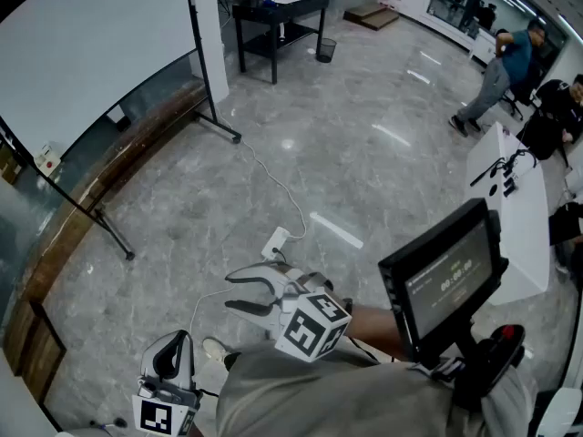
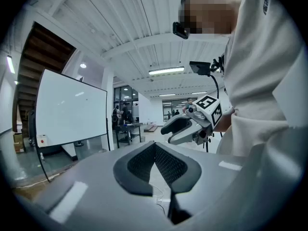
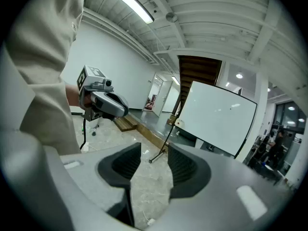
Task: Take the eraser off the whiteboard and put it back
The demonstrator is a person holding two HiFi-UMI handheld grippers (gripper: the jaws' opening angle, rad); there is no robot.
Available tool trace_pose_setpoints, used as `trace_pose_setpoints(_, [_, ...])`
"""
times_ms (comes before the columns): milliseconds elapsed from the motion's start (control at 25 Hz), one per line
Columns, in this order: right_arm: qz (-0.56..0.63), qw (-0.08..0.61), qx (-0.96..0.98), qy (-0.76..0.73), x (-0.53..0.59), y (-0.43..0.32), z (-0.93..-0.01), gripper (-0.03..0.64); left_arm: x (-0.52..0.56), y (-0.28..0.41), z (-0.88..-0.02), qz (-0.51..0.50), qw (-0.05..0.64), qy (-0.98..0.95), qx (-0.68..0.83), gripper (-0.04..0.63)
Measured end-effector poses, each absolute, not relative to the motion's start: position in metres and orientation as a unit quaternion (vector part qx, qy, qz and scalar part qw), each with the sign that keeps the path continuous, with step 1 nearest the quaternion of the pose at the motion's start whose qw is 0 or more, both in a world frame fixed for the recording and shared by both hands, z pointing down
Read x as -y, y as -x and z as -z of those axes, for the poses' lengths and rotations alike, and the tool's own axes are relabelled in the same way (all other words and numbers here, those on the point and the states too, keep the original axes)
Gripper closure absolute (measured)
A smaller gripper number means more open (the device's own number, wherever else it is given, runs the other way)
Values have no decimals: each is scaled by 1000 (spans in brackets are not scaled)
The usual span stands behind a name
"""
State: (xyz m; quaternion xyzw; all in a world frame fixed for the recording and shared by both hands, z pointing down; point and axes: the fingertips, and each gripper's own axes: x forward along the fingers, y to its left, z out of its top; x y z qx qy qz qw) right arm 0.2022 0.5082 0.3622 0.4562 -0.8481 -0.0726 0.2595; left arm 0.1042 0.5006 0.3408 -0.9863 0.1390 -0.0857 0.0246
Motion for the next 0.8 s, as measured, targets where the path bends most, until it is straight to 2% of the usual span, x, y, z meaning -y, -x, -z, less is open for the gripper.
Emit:
trace_pose_setpoints(360, [67,257,868,-419,-506,-175,-354,437,-502,-84,-318,55,29,982,-178,589])
trace_pose_setpoints(480, [68,251,871,-417,-499,-180,-349,437,-500,-77,-340,118,8,976,-180,589])
trace_pose_setpoints(640, [75,226,884,-402,-464,-152,-361,443,-461,-44,-345,99,-10,971,-218,589])
trace_pose_setpoints(720, [63,223,892,-387,-448,-136,-367,486,-445,-21,-345,94,-16,964,-247,589])
trace_pose_setpoints(800, [60,221,897,-379,-434,-126,-367,561,-431,-2,-345,99,-23,957,-270,589])
